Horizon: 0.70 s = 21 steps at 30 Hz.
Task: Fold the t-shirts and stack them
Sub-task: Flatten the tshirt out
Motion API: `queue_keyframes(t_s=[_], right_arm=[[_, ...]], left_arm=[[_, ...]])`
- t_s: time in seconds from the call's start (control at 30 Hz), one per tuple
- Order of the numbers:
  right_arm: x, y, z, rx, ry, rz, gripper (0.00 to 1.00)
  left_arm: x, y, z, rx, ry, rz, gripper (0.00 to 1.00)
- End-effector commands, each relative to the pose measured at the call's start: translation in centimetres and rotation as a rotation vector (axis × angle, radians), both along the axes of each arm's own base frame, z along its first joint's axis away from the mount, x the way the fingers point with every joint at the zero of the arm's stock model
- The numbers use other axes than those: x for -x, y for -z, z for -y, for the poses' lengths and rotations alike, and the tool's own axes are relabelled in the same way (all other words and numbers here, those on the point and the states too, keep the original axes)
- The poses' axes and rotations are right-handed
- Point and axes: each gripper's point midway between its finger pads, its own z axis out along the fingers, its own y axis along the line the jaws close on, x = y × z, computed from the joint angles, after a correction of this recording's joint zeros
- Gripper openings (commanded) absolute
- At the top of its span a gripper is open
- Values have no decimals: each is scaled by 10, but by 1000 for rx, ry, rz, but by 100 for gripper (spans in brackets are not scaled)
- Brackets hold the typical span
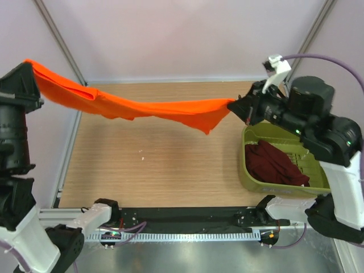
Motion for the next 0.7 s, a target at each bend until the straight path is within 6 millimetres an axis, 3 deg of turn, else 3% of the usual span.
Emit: queue_keyframes(t_s=[0.0,0.1,0.2,0.27,0.37,0.4,0.47,0.53,0.63,0.67], right_arm=[[39,-27,-5,-129,-138,43,1],[47,-33,-5,-176,-152,41,1],[35,-25,-10,-176,-122,7,1],[21,-16,-11,-164,-62,-21,1],[-6,12,-20,-105,12,-94,1],[-24,24,-18,-68,78,-109,1],[-41,47,-22,-20,117,-144,1],[-65,69,-23,6,166,-179,1],[-102,123,-14,45,252,-281,1],[-108,145,-11,73,271,-329,1]], left_arm=[[36,-30,5,-7,55,180,0],[49,-40,2,8,55,234,0],[39,-42,9,-4,77,226,1],[16,-37,18,-13,105,193,0],[-33,-15,28,-22,115,104,0],[-52,-1,30,-30,112,61,0],[-91,21,37,-39,114,-14,0],[-141,58,46,-57,116,-122,0],[-190,101,51,-61,101,-235,0],[-220,128,57,-68,104,-303,0]])
